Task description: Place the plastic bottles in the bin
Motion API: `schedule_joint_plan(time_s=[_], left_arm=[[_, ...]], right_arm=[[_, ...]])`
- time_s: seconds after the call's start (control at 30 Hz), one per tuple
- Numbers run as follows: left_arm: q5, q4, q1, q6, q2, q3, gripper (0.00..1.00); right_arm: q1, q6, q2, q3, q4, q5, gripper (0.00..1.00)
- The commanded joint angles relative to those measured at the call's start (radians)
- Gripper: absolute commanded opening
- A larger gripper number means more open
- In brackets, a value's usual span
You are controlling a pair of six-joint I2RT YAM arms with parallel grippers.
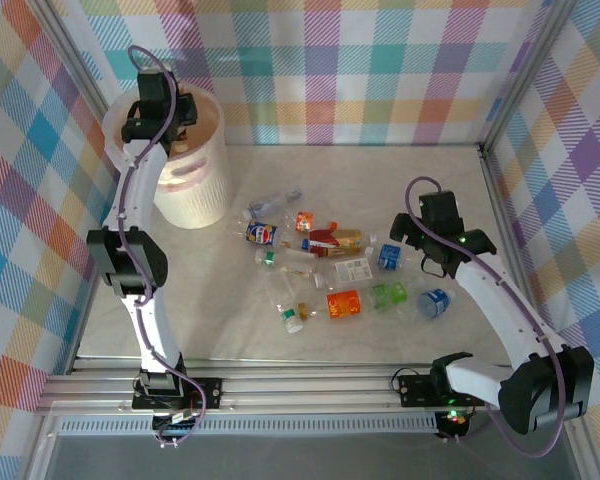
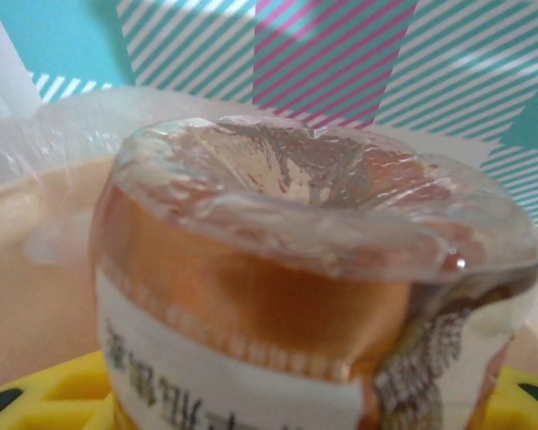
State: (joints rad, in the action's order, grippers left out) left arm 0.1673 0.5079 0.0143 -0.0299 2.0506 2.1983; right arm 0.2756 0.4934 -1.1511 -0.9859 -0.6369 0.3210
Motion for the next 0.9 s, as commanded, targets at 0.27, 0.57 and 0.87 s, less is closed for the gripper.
schedule_joint_plan(time_s=[0.27,0.57,0.87], left_arm=[[-0.018,0.036,-0.019,-0.026,0.022,-0.044,0.48],[-0.038,0.068,-0.025,-0.048,0.068,-0.058,0.49],[-0.040,0.097,-0.029,-0.052,0.112,-0.058,0.54]], right_arm=[[0.004,-0.012,-0.030,-0.037,-0.039,-0.028,1.00],[0.005,-0.015,-0.042,-0.046,-0.054,-0.026,1.00],[0.005,-0.012,-0.073,-0.066,-0.063,-0.037,1.00]])
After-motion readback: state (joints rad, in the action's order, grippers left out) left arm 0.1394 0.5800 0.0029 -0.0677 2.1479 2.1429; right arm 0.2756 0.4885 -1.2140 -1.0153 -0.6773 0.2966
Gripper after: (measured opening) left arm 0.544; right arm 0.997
